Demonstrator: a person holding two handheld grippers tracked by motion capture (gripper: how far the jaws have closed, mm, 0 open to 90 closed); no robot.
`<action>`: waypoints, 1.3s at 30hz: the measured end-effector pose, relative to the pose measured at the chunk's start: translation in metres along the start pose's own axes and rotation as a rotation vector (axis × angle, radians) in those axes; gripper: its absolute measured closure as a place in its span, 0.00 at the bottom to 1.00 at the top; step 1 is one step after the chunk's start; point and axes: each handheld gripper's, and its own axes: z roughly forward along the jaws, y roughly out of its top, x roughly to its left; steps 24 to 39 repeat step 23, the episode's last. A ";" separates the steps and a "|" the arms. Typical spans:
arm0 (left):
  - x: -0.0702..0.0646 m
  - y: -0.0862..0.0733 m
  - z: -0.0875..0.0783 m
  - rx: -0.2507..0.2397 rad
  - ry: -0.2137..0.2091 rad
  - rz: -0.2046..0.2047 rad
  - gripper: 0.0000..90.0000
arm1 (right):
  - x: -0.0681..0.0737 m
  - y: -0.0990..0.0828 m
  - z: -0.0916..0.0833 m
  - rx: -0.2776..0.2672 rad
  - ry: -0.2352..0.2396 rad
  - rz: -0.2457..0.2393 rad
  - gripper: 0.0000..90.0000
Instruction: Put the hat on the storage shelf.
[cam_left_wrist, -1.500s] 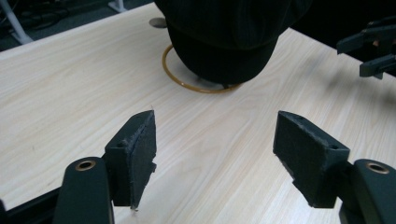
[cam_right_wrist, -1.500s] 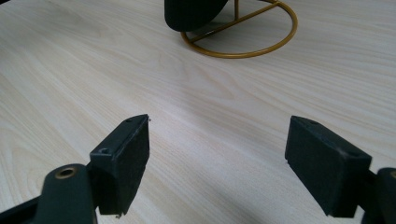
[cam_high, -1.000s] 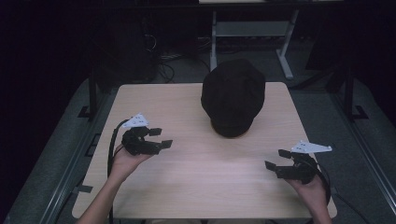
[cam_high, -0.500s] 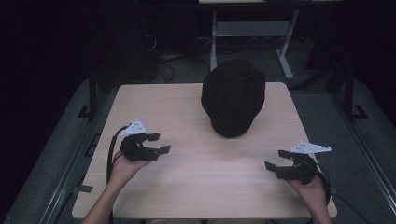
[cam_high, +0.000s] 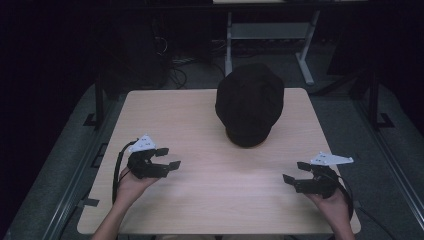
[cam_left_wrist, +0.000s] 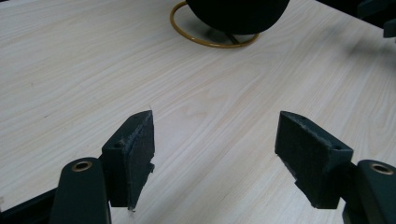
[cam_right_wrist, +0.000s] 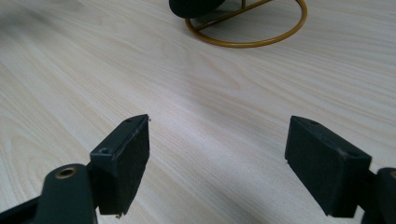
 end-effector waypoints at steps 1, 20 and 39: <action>0.000 0.000 0.000 0.000 0.000 0.000 0.31 | 0.000 0.000 0.000 0.000 0.000 0.000 0.24; 0.010 -0.031 -0.010 -0.033 0.083 -0.054 0.31 | 0.008 0.001 0.007 0.018 0.026 -0.035 0.24; 0.010 -0.033 -0.008 -0.032 0.095 -0.037 0.30 | 0.009 0.002 0.008 0.016 0.033 -0.035 0.24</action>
